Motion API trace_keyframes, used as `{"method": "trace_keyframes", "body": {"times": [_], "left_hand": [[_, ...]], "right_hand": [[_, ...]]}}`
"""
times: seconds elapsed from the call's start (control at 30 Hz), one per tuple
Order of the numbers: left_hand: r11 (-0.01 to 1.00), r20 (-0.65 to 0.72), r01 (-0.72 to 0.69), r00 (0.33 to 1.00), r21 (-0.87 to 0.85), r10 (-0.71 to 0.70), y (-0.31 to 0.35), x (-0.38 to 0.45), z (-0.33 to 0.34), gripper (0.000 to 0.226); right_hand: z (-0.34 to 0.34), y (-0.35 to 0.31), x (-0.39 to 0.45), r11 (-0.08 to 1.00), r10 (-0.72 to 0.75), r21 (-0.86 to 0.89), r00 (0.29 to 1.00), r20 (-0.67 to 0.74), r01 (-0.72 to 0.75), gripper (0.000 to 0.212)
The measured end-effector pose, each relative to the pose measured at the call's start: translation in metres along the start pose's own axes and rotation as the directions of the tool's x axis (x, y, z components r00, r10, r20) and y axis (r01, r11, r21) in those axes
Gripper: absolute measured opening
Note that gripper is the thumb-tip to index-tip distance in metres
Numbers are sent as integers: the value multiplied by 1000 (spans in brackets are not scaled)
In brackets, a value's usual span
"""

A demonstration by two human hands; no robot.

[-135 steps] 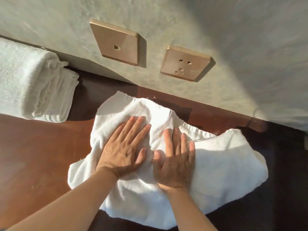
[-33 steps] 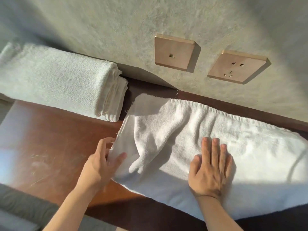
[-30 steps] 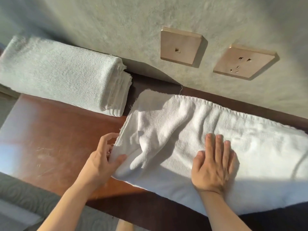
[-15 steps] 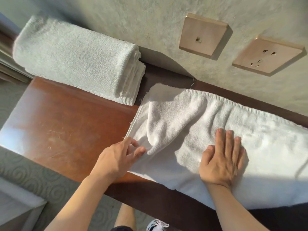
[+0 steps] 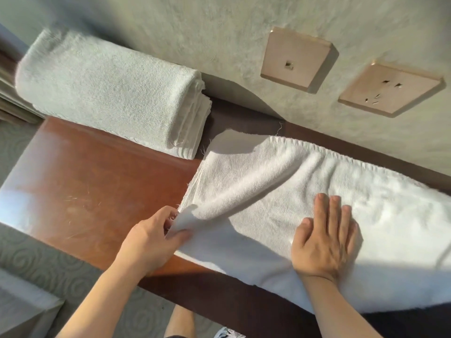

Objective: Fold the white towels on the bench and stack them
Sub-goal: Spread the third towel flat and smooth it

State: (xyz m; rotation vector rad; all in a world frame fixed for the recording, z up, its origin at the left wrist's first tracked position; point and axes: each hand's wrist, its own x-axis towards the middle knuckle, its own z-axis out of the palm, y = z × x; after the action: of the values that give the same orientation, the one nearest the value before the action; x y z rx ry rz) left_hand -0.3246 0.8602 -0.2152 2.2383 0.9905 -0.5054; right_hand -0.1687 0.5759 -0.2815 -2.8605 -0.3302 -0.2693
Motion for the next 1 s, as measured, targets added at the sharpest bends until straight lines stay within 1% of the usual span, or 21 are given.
{"method": "trace_keyframes", "body": {"times": [0.13, 0.2, 0.27, 0.3, 0.37, 0.4, 0.47, 0.5, 0.53, 0.57, 0.63, 0.67, 0.7, 0.73, 0.77, 0.8, 0.83, 0.9, 0.93, 0.97, 1.0], "left_hand": [[997, -37, -7, 999, -72, 4, 44, 26, -15, 67], [995, -64, 46, 997, -89, -52, 69, 45, -17, 67], [984, -74, 136, 987, -116, -145, 92, 62, -17, 58], [973, -59, 163, 983, -165, -175, 101, 68, -18, 56], [904, 2, 200, 977, -379, -215, 112, 75, -21, 58], [850, 52, 198, 979, -487, -198, 112, 77, -22, 55], [801, 139, 130, 989, -585, -59, 112, 77, -25, 41], [787, 174, 98, 985, -609, 11, 114, 78, -27, 40], [766, 205, 97, 978, -636, 46, 116, 80, -28, 48], [745, 233, 142, 972, -652, 19, 120, 84, -30, 62], [746, 243, 291, 954, -599, -177, 127, 96, -30, 82], [782, 202, 334, 942, -527, -266, 130, 102, -30, 83], [826, 138, 340, 940, -450, -312, 134, 108, -30, 73], [864, 65, 299, 952, -405, -299, 136, 114, -29, 61], [898, -2, 223, 970, -379, -242, 139, 117, -27, 47], [916, -85, 110, 984, -386, -154, 141, 118, -26, 32], [913, -195, -32, 979, -406, -53, 143, 119, -27, 20], [876, -426, -307, 895, -372, 133, 142, 116, -29, 9], [862, -496, -376, 851, -341, 174, 141, 116, -30, 7], [869, -514, -377, 840, -319, 176, 139, 116, -29, 4], [900, -483, -320, 863, -297, 148, 139, 118, -27, 7]], "right_hand": [[4, 6, 2, 991, -90, -112, 989, -117, 77, 53], [6, 5, 1, 995, -69, -85, 989, -128, 59, 53], [5, 5, 0, 997, -46, -72, 996, -79, 41, 54], [4, 5, -1, 997, -29, -76, 999, -21, 28, 57], [3, 6, 1, 998, 13, -68, 996, 83, -7, 62], [3, 6, 1, 998, 28, -60, 994, 106, -22, 63], [3, 5, 0, 998, 35, -47, 993, 109, -30, 63], [3, 4, 0, 999, 33, -43, 995, 97, -29, 63], [4, 5, 0, 999, 26, -38, 997, 78, -23, 62], [5, 6, -1, 999, 15, -33, 998, 53, -13, 61], [8, 9, -1, 999, -21, -43, 1000, -11, 21, 58], [10, 9, 0, 997, -40, -63, 998, -44, 37, 57], [12, 10, 0, 995, -52, -86, 996, -70, 46, 56], [13, 10, 1, 993, -61, -103, 995, -85, 52, 56], [13, 10, 1, 992, -66, -111, 994, -92, 55, 55], [13, 10, 1, 992, -70, -116, 993, -96, 58, 55], [13, 11, 2, 991, -71, -119, 992, -100, 59, 55], [13, 11, 1, 991, -75, -121, 992, -105, 62, 55], [13, 10, 1, 991, -77, -118, 991, -106, 65, 55], [12, 9, 2, 991, -79, -114, 991, -106, 67, 55], [12, 8, 2, 992, -78, -111, 992, -103, 66, 54]]}}
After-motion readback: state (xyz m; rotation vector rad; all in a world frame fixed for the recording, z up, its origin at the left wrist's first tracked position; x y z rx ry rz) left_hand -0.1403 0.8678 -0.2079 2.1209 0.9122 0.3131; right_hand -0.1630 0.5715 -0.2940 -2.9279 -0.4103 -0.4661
